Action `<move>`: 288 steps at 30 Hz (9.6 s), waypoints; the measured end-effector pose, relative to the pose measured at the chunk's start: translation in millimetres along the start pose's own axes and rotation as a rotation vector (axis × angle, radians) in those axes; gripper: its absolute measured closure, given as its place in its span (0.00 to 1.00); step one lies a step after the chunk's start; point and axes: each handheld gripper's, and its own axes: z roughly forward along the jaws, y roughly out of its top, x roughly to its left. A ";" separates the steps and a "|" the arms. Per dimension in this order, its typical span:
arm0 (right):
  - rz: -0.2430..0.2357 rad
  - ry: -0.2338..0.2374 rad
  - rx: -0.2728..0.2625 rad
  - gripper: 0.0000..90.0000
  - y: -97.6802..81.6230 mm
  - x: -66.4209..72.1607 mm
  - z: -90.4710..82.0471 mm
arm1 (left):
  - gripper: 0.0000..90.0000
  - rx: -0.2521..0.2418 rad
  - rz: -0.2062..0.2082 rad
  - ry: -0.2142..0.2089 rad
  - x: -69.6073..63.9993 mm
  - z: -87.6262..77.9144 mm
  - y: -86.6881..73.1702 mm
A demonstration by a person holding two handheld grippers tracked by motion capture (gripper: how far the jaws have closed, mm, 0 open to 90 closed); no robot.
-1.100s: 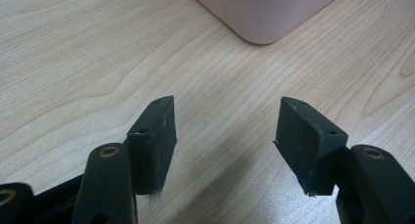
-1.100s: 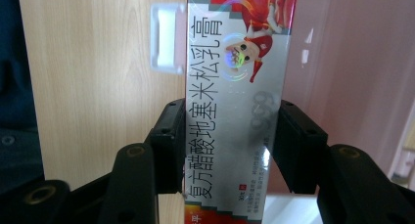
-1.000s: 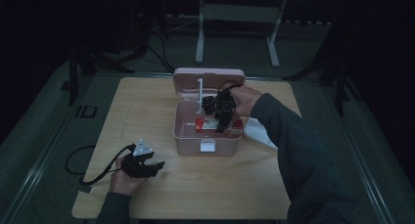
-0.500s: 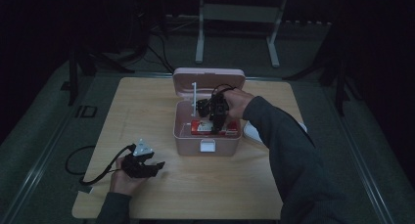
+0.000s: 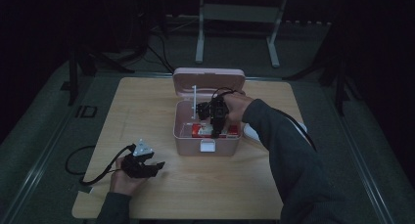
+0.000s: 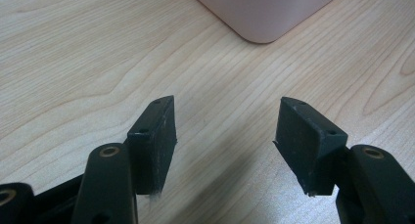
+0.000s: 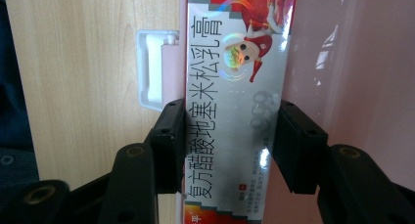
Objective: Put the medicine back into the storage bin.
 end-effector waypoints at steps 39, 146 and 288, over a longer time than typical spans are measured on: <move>0.110 -0.043 -0.044 0.52 -35.4 -8.7 -17.5 | 0.45 0.002 -0.001 0.001 -0.3 0.4 -0.3; 0.458 -0.038 0.046 0.99 -248.4 -67.8 113.9 | 0.45 0.017 0.003 0.000 -1.0 4.4 -1.0; 0.033 -0.090 -0.080 0.99 -0.2 -45.7 4.8 | 0.45 0.007 -0.001 -0.005 0.4 3.2 -2.0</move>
